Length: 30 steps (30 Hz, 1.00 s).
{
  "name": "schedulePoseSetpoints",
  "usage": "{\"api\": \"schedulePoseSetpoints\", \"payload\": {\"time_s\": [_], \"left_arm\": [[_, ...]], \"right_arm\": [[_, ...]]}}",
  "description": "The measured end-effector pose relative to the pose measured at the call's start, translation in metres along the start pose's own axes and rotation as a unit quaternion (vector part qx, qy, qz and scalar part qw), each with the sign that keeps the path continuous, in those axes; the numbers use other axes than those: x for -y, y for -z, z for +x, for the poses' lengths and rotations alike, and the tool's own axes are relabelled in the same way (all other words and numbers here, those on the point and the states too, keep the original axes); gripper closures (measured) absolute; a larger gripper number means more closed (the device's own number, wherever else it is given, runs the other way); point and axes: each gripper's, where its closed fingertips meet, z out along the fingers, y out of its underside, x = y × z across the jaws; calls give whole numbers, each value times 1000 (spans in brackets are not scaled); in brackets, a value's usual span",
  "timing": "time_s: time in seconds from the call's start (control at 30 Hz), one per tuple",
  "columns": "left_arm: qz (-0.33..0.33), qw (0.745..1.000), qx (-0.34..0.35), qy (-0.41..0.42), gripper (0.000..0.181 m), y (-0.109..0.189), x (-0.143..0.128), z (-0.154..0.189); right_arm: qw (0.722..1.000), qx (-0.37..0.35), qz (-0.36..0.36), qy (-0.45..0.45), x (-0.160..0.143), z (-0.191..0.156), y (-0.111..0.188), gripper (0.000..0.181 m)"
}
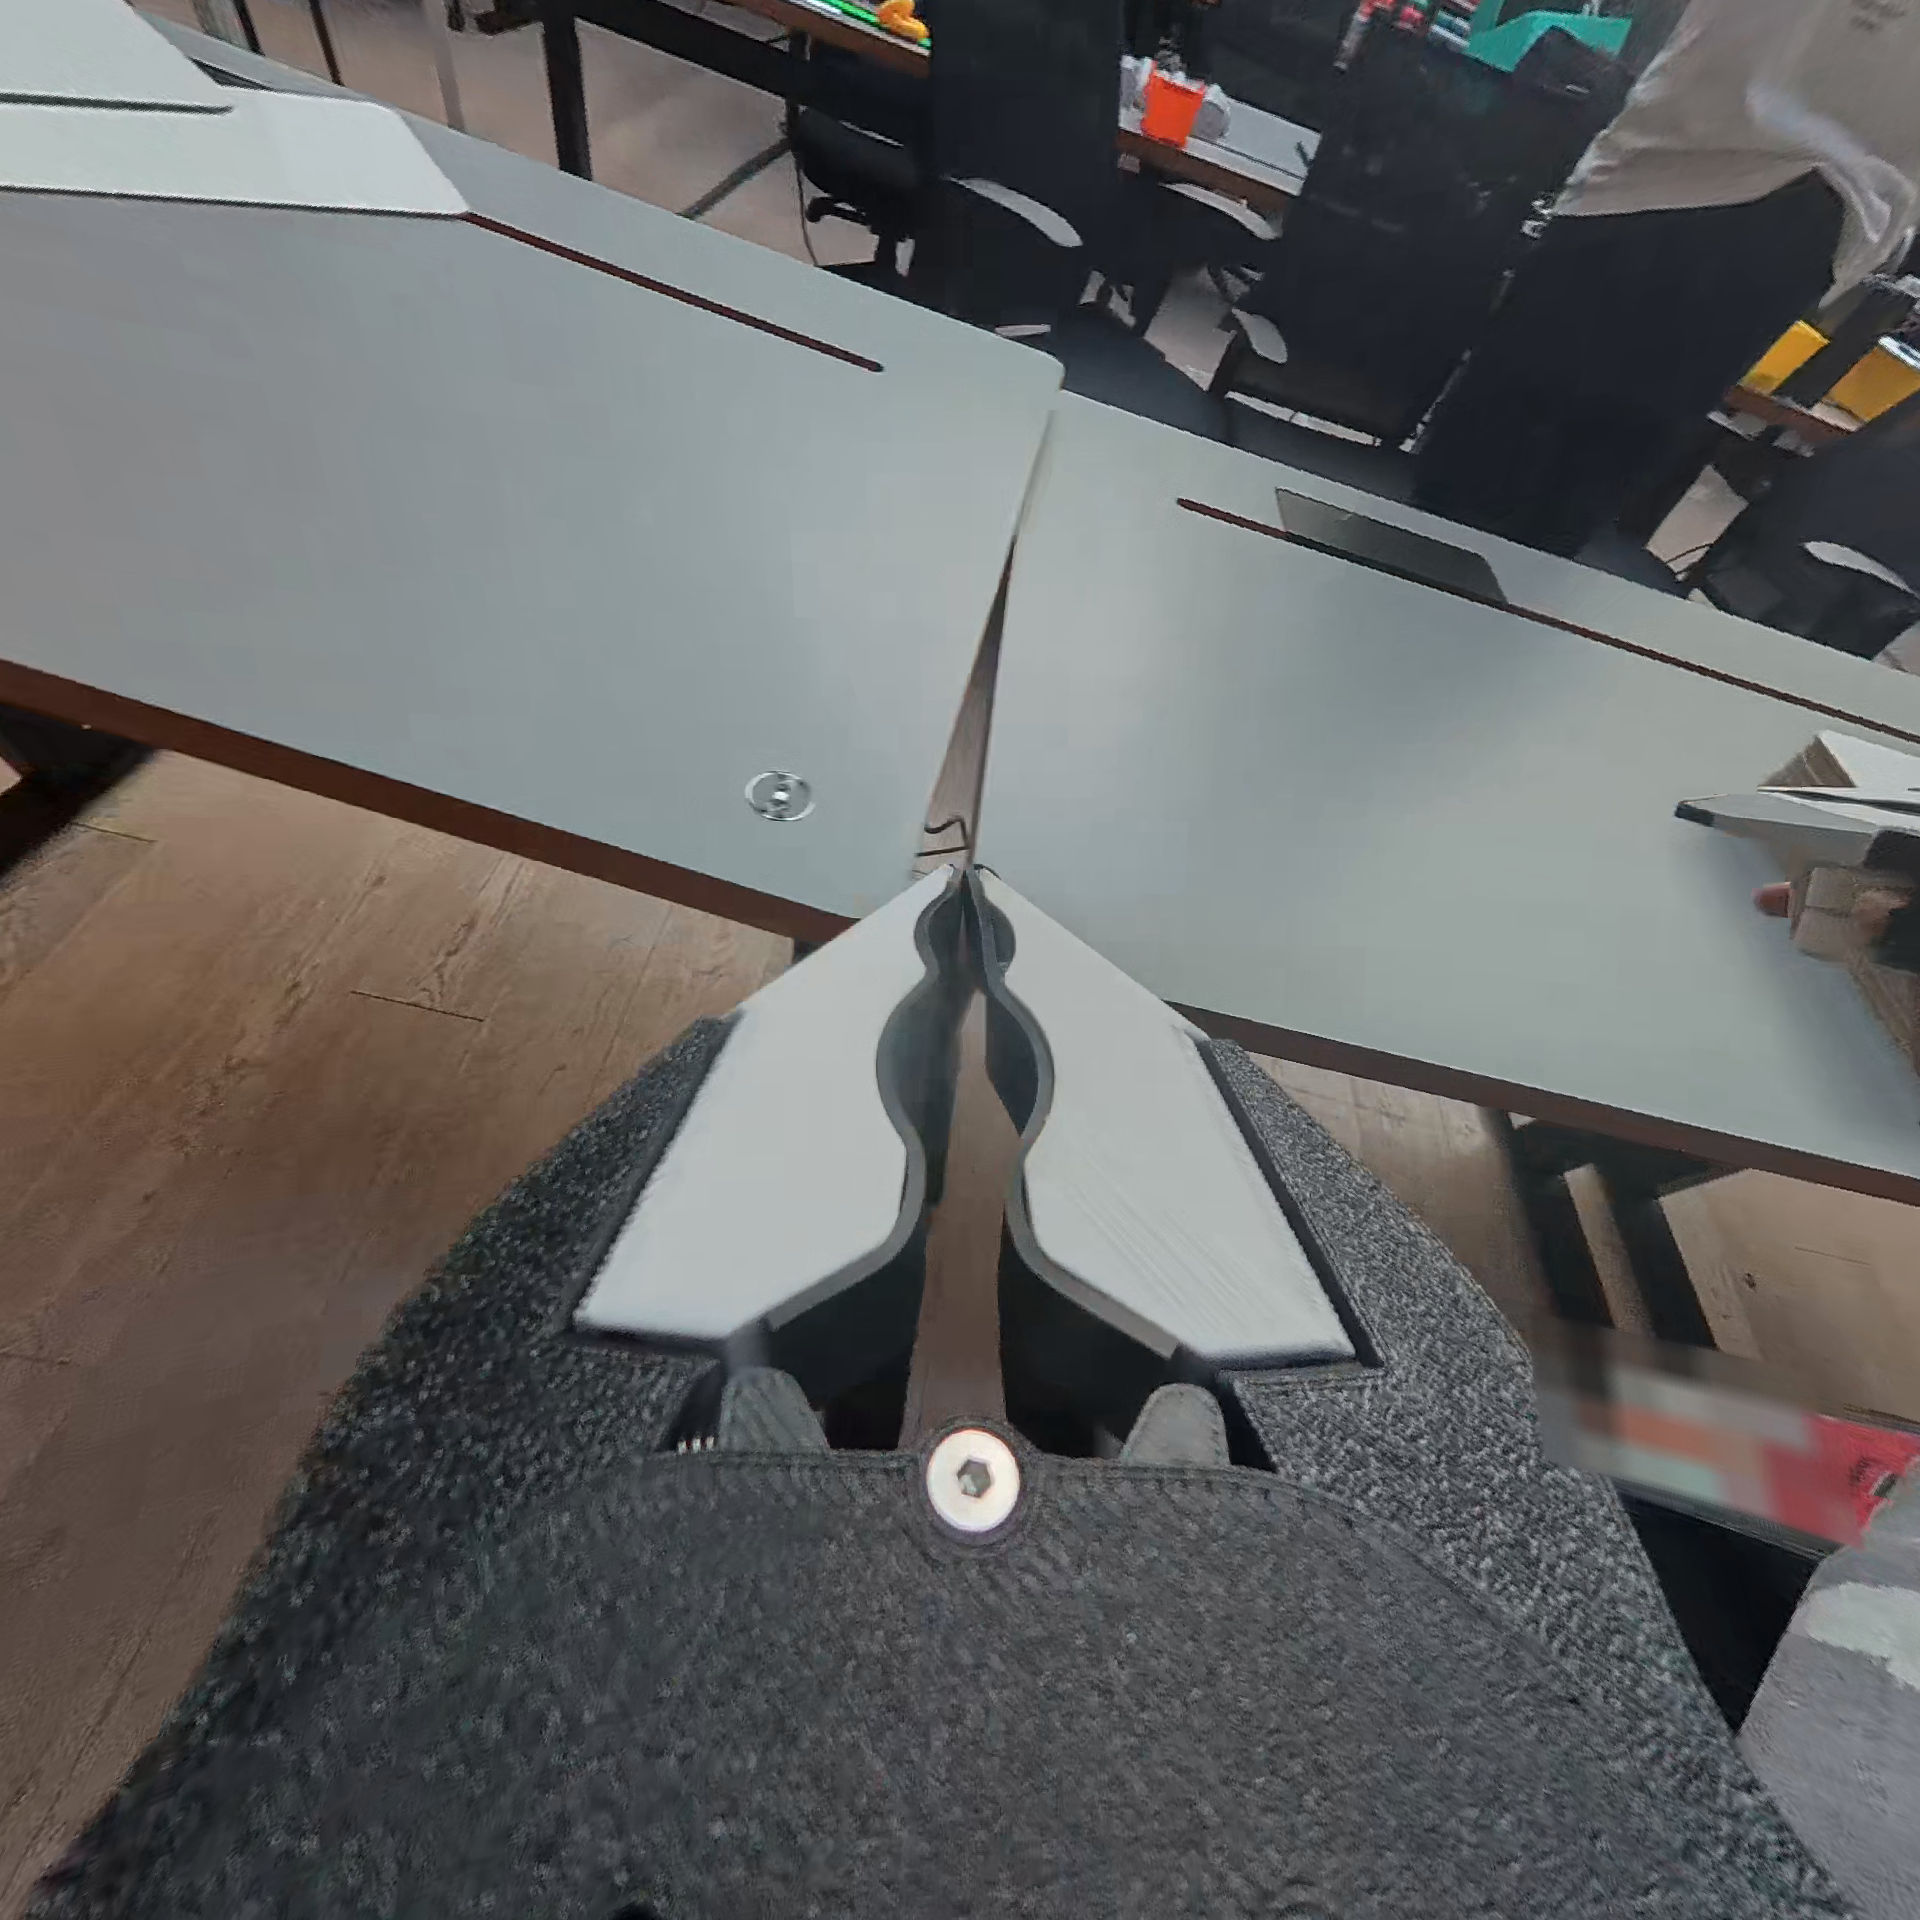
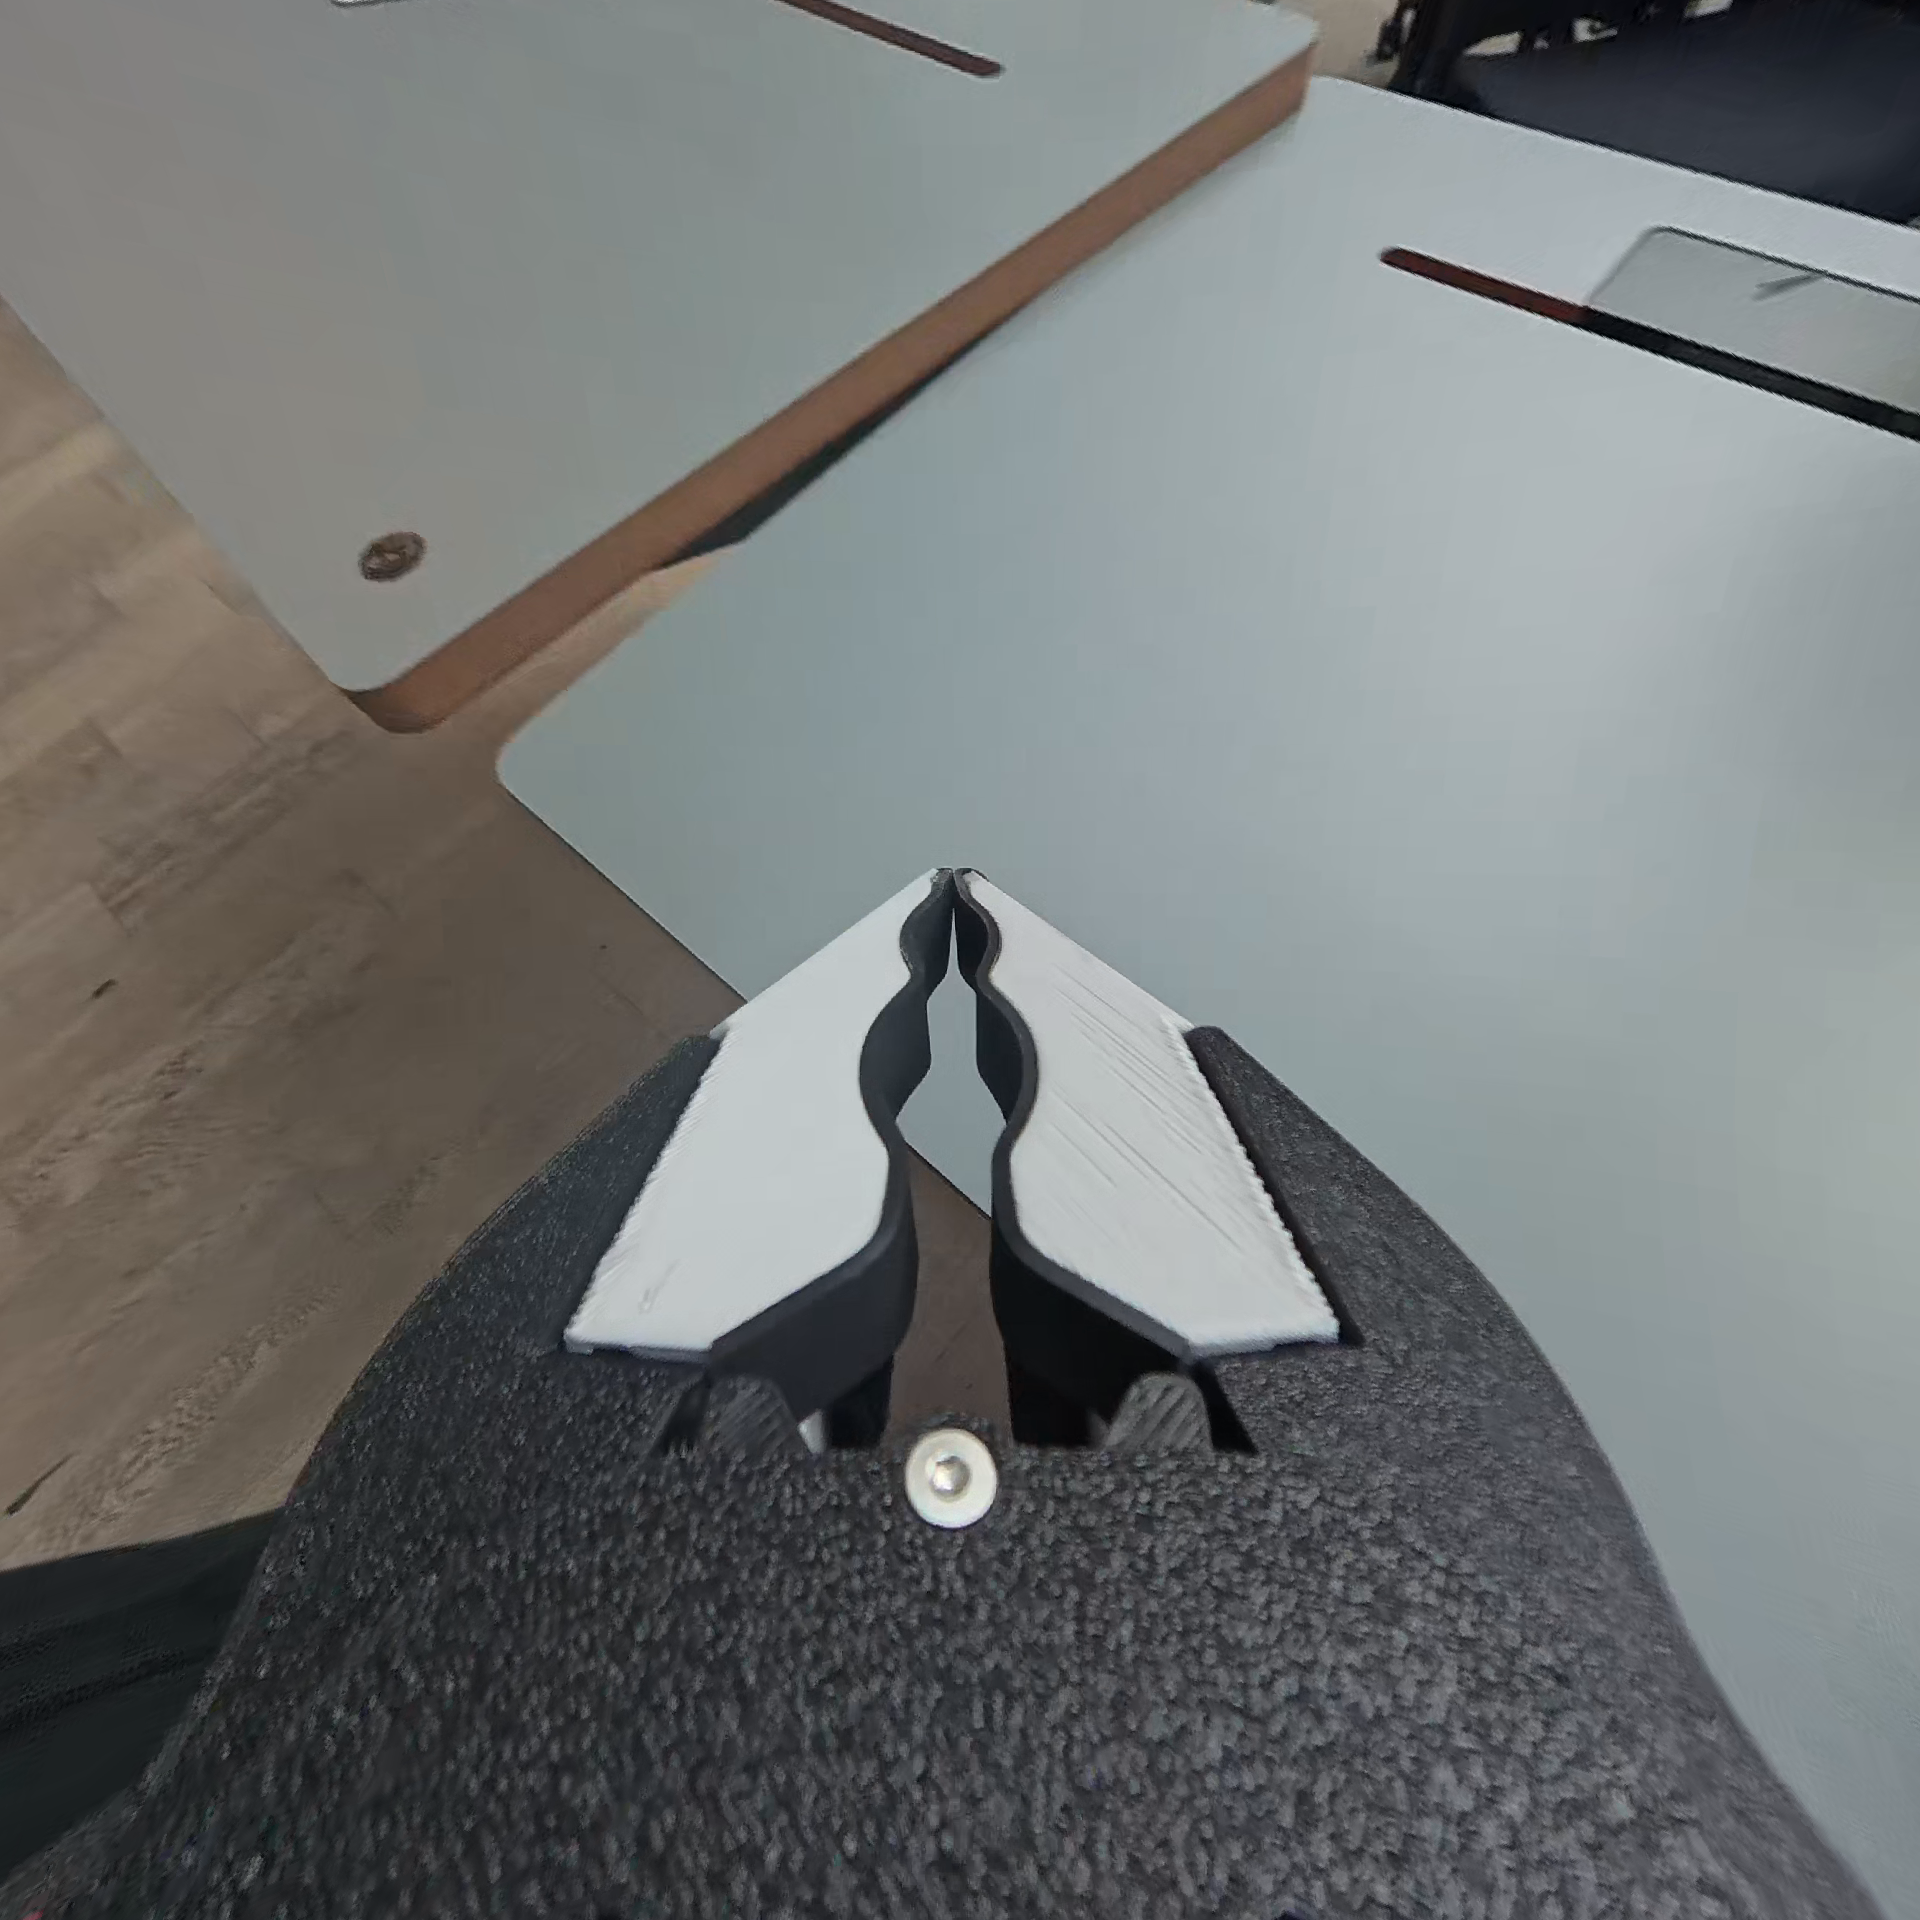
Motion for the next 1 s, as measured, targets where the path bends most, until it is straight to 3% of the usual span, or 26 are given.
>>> {"api": "schedulePoseSetpoints", "payload": {"time_s": [0.07, 0.13, 0.2, 0.33, 0.43, 0.53, 0.7, 0.83, 1.0], "left_arm": [[13, 999, 37, 4, 181, 26, 19, -63], [29, 997, 66, 17, 180, 47, 35, -120], [38, 995, 91, 35, 163, 60, 42, -176], [50, 987, 132, 73, 126, 65, 54, -287], [51, 983, 156, 80, 115, 52, 67, -374], [33, 982, 166, 89, 109, 28, 93, -456], [19, 988, 143, 56, 104, -34, 169, -568], [2, 994, 101, 31, 106, -97, 227, -634], [-64, 998, 11, 3, 111, -201, 253, -706]], "right_arm": [[999, 32, 7, 20, 35, -61, -40, 178], [997, 67, 12, 40, 70, -119, -84, 161], [993, 93, 13, 65, 100, -172, -135, 140], [984, 146, 10, 105, 152, -275, -248, 115], [978, 173, 16, 112, 188, -345, -340, 111], [978, 184, 7, 99, 222, -405, -430, 109], [979, 185, 1, 88, 293, -476, -553, 108], [982, 173, -10, 74, 352, -502, -642, 114], [991, 120, -27, 43, 410, -502, -771, 120]]}}
